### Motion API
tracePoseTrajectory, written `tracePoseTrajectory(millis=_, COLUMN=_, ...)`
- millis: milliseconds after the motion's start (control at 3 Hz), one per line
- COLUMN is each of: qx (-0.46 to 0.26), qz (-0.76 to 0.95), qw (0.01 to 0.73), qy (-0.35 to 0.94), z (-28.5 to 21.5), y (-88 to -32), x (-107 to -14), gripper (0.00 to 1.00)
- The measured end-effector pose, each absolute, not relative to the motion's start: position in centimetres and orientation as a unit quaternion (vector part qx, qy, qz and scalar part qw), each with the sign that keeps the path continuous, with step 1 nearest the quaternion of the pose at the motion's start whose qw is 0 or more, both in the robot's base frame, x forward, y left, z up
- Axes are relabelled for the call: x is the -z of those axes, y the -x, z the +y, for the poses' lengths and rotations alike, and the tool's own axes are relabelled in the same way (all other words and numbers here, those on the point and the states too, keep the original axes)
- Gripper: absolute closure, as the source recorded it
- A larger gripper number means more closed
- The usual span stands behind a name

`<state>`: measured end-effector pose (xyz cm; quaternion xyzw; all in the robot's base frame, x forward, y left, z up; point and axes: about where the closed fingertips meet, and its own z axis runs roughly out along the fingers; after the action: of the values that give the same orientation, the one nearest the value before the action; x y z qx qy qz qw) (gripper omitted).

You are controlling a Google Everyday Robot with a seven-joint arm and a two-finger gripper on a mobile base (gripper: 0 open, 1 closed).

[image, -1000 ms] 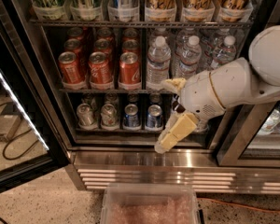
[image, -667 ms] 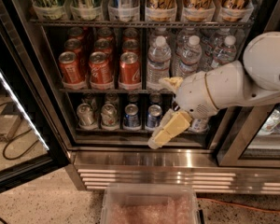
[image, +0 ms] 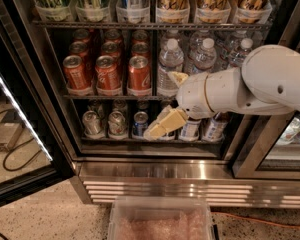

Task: Pick coke can from middle shelf of fridge

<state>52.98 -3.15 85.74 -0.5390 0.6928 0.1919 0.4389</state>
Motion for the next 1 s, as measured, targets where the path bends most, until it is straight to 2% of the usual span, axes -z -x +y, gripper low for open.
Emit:
tracePoseTrajectory(millis=333, qx=-0.185, qz=0.694, qw=0.446, qy=0.535, z=-3.2, y=-53.4, x=-86.0, gripper=0.18)
tracePoseTrajectory(millis=667, qx=-0.187, qz=0.695, qw=0.440, qy=0.537, z=-3.2, y=-53.2, x=-85.9, gripper=0.23)
tracePoseTrajectory(millis=1000, qx=-0.194, qz=0.703, qw=0.410, qy=0.548, z=-4.0, y=-52.7, x=-84.8, gripper=0.17)
